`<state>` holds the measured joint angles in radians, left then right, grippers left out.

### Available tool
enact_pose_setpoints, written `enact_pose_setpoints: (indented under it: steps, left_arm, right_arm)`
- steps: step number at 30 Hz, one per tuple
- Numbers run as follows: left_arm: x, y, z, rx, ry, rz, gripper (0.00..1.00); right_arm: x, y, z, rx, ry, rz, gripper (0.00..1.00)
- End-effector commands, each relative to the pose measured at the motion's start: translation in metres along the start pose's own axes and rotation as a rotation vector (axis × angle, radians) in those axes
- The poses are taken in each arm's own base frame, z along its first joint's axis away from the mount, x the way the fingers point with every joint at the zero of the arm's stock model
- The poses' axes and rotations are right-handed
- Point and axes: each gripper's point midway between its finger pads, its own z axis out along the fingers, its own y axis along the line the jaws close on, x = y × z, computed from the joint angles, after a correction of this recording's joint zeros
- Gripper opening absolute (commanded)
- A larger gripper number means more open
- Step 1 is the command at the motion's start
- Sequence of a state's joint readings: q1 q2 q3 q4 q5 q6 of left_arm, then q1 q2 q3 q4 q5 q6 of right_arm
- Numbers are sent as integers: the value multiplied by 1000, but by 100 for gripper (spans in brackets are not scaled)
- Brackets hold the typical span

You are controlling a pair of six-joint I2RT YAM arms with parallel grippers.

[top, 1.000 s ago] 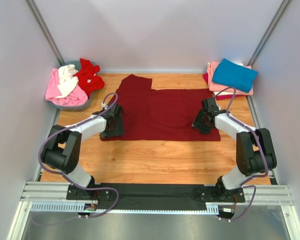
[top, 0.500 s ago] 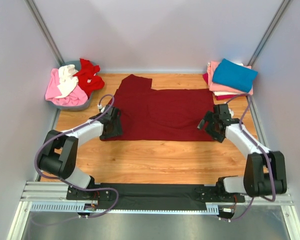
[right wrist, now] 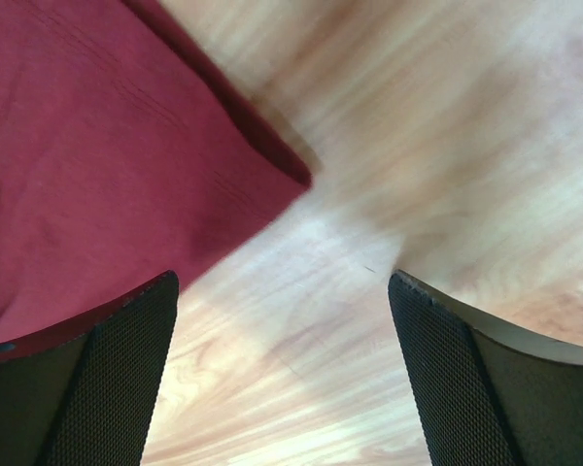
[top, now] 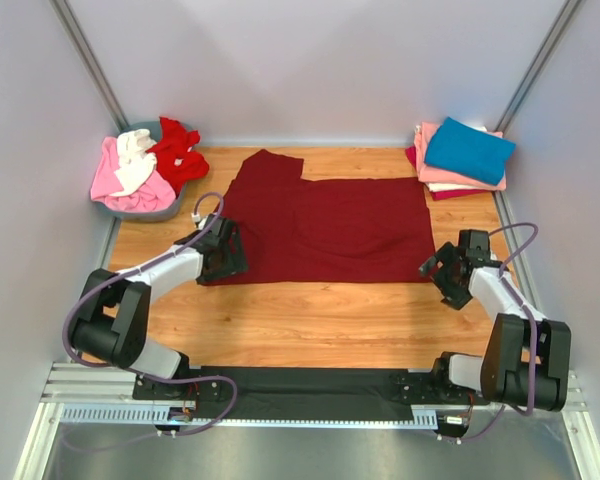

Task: Fold and stack the t-shirts
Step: Fold the tshirt

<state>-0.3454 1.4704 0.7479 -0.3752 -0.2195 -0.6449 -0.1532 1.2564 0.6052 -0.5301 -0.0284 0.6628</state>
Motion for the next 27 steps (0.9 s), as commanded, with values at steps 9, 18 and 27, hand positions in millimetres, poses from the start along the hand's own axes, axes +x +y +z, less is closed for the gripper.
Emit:
enact_pose_setpoints:
  steps: [9,18,27]
  left_arm:
    - [6,13,11,-79,9,-11,54]
    - [8,12,2,-70,33,12,0]
    - [24,18,-54,-5,2,-45,0]
  right_arm:
    - [-9,31,36,-120,21,70,51]
    - [-10,22,23,-85,-7,51,0]
    - [-12,0,-21,-51,-45,70,0]
